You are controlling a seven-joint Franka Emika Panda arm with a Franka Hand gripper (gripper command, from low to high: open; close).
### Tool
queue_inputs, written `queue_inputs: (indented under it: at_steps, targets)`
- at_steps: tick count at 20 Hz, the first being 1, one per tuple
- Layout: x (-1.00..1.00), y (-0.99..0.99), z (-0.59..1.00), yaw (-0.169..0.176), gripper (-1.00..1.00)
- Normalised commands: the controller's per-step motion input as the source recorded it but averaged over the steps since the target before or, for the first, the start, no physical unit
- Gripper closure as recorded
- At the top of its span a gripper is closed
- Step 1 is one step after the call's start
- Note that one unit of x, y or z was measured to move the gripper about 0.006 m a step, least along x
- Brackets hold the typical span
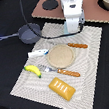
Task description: Interact with the objects in diverse but meaningful ways.
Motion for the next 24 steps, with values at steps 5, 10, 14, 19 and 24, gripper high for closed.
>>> queue_inputs:
  at_steps: [5, 10, 14, 19, 24]
  targets:
    - [-0.26, 0.05, 0.11, -0.017, 1.0]
    - [-0.68, -0.31, 0.67, -0.061, 1.0]
    - [-0.71, -0.24, 0.61, -0.073, 1.0]
    - [-0.77, -0.17, 0.56, -0.075, 1.0]
    - [-0.81, -0.14, 0.34, -0.052, 1.0]
